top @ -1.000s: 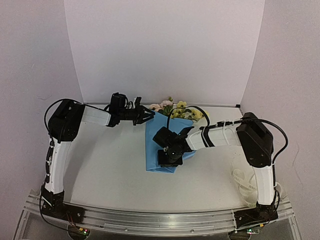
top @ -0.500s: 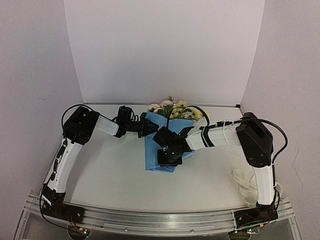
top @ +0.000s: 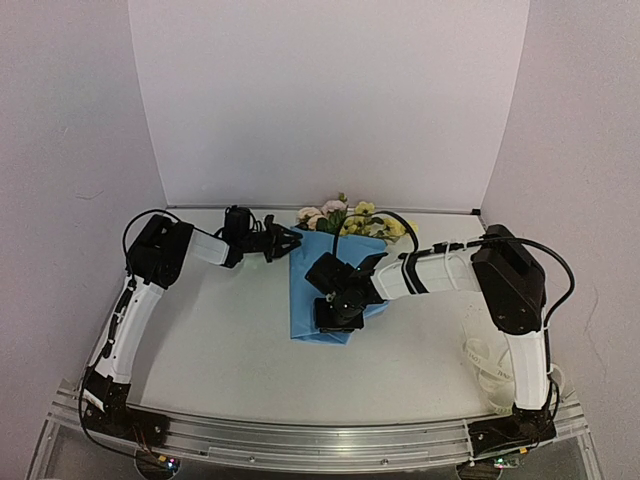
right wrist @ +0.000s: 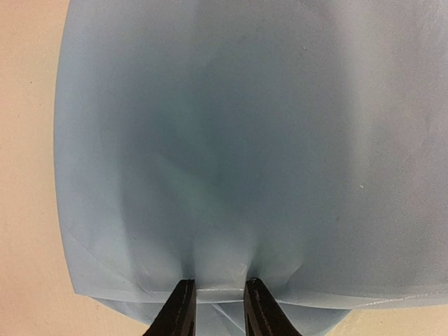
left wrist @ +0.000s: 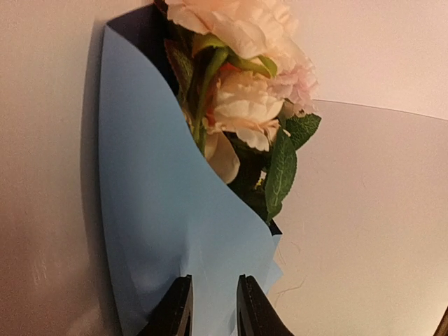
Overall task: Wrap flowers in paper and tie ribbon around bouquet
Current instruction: Press the fold line on the folded wrapping paper.
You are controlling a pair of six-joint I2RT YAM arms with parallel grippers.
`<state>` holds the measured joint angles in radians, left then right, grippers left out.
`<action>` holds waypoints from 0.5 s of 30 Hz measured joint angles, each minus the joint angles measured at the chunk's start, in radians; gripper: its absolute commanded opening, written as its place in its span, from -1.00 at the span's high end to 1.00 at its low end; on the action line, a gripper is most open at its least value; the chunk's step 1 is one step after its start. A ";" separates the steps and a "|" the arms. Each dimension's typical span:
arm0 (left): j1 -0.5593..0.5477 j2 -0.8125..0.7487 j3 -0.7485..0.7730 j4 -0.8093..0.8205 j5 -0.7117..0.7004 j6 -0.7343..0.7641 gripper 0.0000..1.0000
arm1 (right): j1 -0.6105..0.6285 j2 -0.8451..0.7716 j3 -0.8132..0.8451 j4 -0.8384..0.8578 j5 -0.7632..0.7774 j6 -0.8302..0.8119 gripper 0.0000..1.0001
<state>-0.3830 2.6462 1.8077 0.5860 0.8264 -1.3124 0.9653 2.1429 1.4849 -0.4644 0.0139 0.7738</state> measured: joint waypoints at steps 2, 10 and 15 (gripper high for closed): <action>0.000 0.006 0.038 -0.068 -0.026 0.024 0.53 | 0.000 0.000 0.000 0.000 0.000 0.000 0.48; -0.004 0.017 0.161 -0.346 -0.104 0.148 0.57 | 0.000 0.001 0.001 0.000 0.000 0.000 0.48; -0.015 0.022 0.247 -0.533 -0.156 0.264 0.64 | 0.000 0.002 0.001 0.001 0.000 0.000 0.48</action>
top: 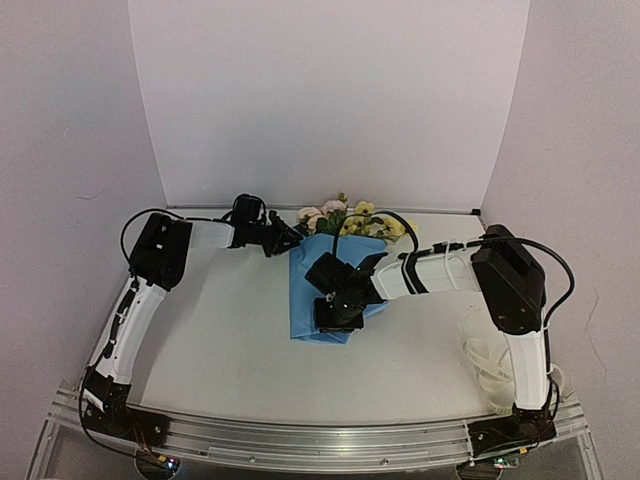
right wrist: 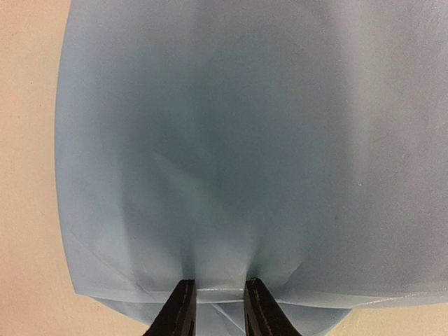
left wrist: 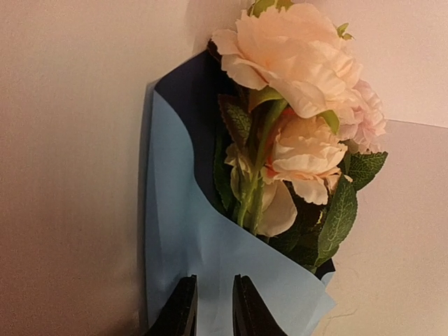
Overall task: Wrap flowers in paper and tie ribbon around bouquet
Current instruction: Press the fold line on the folded wrapping paper.
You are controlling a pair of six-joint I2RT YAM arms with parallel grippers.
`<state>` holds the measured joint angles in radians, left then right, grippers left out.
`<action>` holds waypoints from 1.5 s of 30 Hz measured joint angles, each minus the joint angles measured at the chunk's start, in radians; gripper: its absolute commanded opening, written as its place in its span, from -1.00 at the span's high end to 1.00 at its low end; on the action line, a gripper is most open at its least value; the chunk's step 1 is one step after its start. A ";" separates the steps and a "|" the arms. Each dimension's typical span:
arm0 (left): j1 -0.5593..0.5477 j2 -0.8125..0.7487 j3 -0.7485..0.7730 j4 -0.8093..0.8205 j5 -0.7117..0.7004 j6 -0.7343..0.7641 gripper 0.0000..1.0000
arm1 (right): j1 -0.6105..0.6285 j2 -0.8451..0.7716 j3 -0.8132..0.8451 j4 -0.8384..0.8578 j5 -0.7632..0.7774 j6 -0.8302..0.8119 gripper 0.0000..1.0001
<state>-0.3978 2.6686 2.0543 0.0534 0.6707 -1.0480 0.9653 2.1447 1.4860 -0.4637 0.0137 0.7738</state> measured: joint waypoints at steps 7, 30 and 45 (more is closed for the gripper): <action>-0.016 0.000 0.081 -0.189 -0.084 0.143 0.66 | 0.000 0.000 0.000 0.000 -0.001 0.000 0.48; -0.060 -0.233 -0.333 -0.031 -0.019 0.205 0.42 | 0.000 0.004 0.008 -0.008 -0.004 0.001 0.49; -0.076 -0.497 -0.563 0.033 -0.049 0.189 0.29 | -0.001 0.017 0.025 0.002 -0.012 0.002 0.49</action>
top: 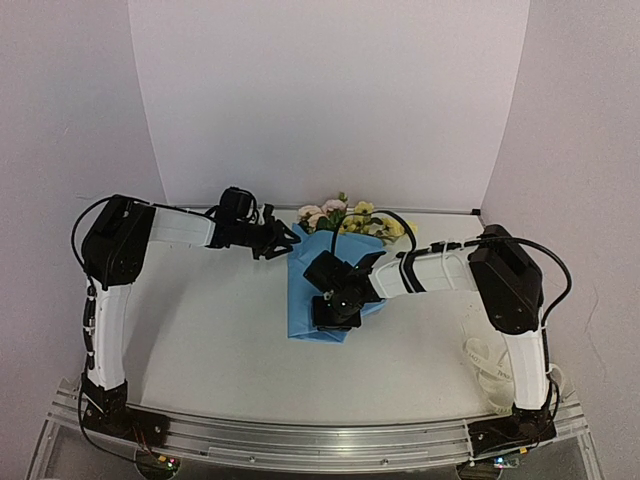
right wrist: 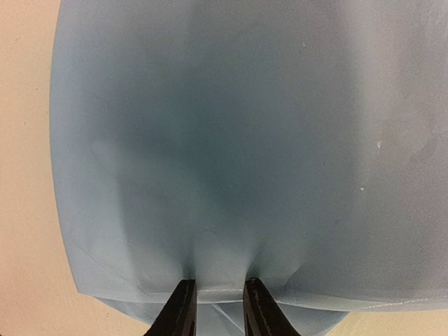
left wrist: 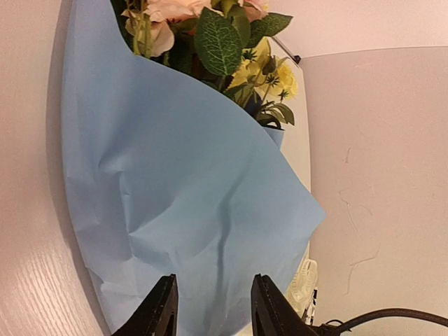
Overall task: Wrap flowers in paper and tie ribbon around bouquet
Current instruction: Press the fold line on the folded wrapping paper.
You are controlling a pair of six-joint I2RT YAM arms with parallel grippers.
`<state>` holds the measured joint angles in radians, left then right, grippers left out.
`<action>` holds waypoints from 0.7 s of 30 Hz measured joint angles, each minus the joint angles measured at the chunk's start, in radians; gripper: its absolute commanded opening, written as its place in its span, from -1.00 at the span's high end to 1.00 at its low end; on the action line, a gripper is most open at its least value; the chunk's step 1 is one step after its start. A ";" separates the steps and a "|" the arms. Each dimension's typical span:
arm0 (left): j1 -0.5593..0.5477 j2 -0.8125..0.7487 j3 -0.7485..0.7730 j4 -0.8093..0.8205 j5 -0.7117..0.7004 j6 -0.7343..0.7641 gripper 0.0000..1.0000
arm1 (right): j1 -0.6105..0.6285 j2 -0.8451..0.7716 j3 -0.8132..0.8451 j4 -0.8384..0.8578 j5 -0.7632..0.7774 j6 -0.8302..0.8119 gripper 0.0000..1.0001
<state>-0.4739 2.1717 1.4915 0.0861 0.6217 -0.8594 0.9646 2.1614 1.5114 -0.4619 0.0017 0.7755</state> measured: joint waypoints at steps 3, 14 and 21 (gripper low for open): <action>-0.015 -0.025 -0.028 0.001 0.005 -0.002 0.40 | 0.000 0.000 -0.001 0.003 0.000 0.001 0.49; -0.112 -0.030 -0.210 -0.020 0.032 -0.040 0.52 | 0.000 0.000 -0.002 0.005 -0.003 0.004 0.49; -0.103 -0.028 -0.211 -0.029 -0.007 -0.064 0.52 | 0.000 0.000 -0.002 0.005 -0.003 0.003 0.49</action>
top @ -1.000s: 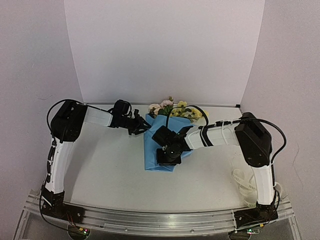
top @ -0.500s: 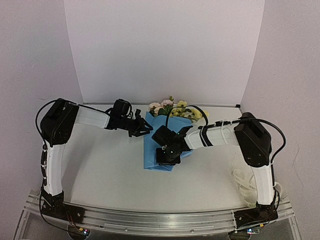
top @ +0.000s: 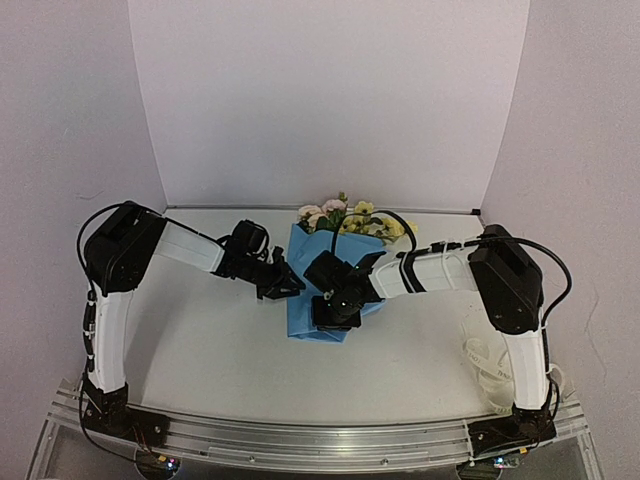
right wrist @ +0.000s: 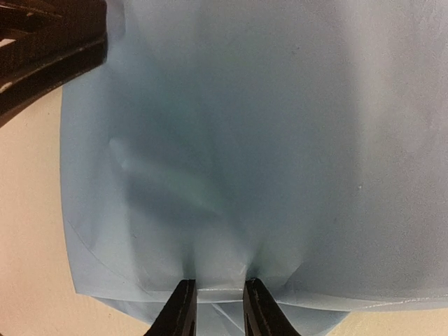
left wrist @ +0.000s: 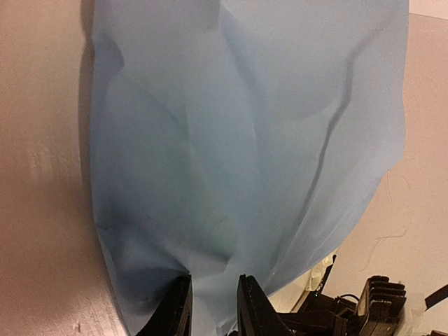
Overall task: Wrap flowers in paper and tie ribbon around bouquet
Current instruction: Press the fold line on the folded wrapping paper.
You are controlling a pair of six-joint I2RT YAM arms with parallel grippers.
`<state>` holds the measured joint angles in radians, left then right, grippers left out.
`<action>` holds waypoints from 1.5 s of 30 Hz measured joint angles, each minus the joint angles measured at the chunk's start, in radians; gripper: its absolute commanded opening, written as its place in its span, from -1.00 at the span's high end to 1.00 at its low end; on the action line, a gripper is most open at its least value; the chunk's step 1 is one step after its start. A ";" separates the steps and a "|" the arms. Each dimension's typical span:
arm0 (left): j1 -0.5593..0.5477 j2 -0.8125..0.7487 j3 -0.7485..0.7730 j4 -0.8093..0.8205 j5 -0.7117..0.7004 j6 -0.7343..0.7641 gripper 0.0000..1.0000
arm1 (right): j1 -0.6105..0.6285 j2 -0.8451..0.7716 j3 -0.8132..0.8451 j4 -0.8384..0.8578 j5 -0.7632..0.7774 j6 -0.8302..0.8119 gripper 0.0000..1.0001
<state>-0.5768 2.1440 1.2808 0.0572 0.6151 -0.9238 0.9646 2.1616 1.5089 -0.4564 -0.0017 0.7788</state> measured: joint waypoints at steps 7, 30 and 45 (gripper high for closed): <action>0.009 0.010 0.000 0.008 -0.029 -0.022 0.55 | 0.000 -0.001 -0.005 0.005 -0.002 0.000 0.49; -0.012 -0.037 -0.053 -0.050 -0.031 0.062 0.51 | -0.003 -0.001 -0.005 0.009 -0.013 0.000 0.49; -0.079 -0.129 -0.174 -0.085 -0.017 0.087 0.52 | -0.004 -0.004 -0.012 0.018 -0.014 0.004 0.49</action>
<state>-0.6560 2.0155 1.1065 -0.0278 0.5980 -0.8364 0.9604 2.1572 1.4967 -0.4389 -0.0162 0.7826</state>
